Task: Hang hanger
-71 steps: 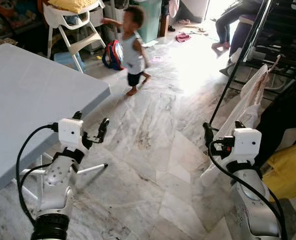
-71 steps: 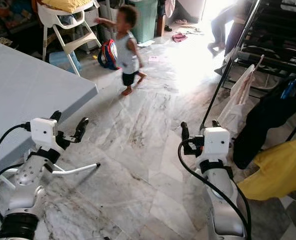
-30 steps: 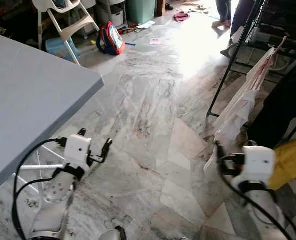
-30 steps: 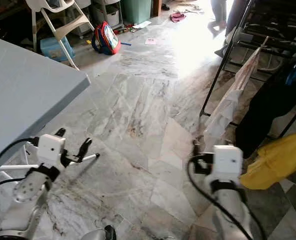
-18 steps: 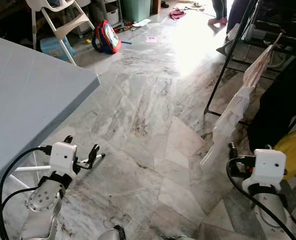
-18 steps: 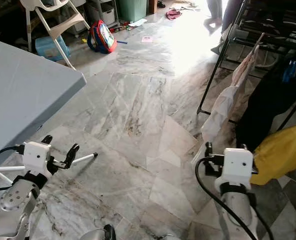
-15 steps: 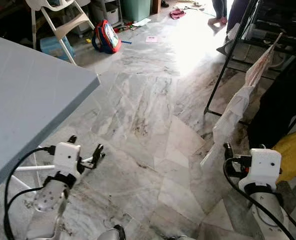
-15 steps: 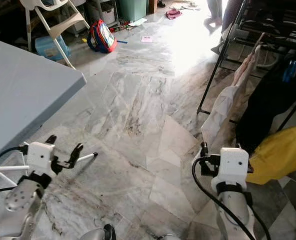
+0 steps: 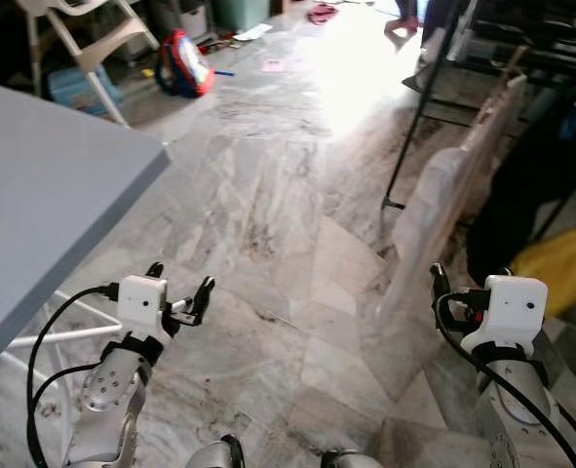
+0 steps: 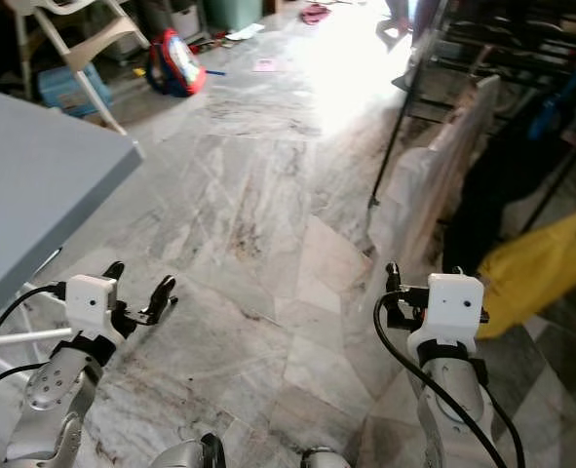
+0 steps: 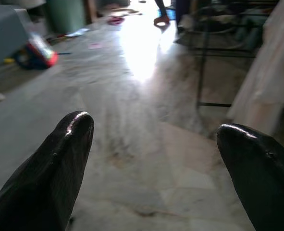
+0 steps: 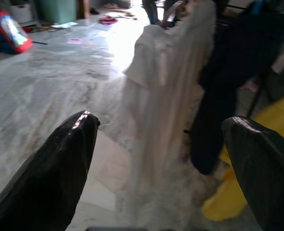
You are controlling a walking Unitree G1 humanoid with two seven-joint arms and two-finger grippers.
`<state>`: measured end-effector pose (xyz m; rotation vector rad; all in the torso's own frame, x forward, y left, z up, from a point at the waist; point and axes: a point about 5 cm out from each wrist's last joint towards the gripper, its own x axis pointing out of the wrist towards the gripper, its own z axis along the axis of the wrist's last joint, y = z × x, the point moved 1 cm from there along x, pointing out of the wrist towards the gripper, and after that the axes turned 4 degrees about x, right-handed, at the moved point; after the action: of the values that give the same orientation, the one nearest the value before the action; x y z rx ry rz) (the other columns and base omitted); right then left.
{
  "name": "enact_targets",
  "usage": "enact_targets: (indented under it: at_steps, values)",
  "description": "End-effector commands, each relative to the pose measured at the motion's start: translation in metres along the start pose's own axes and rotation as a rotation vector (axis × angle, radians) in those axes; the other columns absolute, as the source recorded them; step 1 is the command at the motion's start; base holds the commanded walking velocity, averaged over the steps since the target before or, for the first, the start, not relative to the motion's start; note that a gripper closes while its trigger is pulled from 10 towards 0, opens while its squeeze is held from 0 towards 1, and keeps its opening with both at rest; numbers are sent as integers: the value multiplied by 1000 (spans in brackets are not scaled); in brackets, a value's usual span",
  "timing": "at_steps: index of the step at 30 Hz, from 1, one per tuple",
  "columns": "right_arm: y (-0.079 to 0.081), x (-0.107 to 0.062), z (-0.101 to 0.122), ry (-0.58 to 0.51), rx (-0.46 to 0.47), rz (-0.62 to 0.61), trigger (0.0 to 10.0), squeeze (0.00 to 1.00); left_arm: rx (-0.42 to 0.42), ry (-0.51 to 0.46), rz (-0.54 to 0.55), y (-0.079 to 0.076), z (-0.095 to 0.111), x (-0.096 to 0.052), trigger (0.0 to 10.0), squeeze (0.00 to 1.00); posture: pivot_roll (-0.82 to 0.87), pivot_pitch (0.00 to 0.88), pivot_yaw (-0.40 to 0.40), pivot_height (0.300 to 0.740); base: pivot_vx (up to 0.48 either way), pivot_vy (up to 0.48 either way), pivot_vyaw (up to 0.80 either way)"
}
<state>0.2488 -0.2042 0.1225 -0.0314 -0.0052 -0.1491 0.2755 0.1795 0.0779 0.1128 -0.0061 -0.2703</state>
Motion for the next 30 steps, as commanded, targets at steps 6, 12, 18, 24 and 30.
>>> enact_targets:
  at_steps: [6, 12, 18, 24, 30]
  values:
    - [1, 0, 1, 1, 11, -13, 10000, 0, -15, -2, -25, 1, 3, 2, 10000, 0, -87, 202, 29, 740, 0, 0, -800]
    - [4, 1, 1, 0, 18, -20, 10000, 0, -24, -9, -55, -5, 4, 3, 10000, 0, -90, 208, 34, 740, 276, 0, -800]
    - [6, 1, 0, 2, 20, -24, 10000, 0, -27, -6, -69, -6, 4, 2, 10000, 0, -90, 214, 35, 740, 319, 0, -800]
    - [7, 0, 1, -2, 19, -24, 10000, 0, -26, -4, -78, -8, 4, 3, 10000, 0, -90, 213, 34, 740, 351, 0, -796]
    - [9, 1, 2, -11, 18, -18, 10000, 0, -28, -4, -86, -10, 4, 3, 10000, 0, -89, 206, 29, 740, 351, 0, -401]
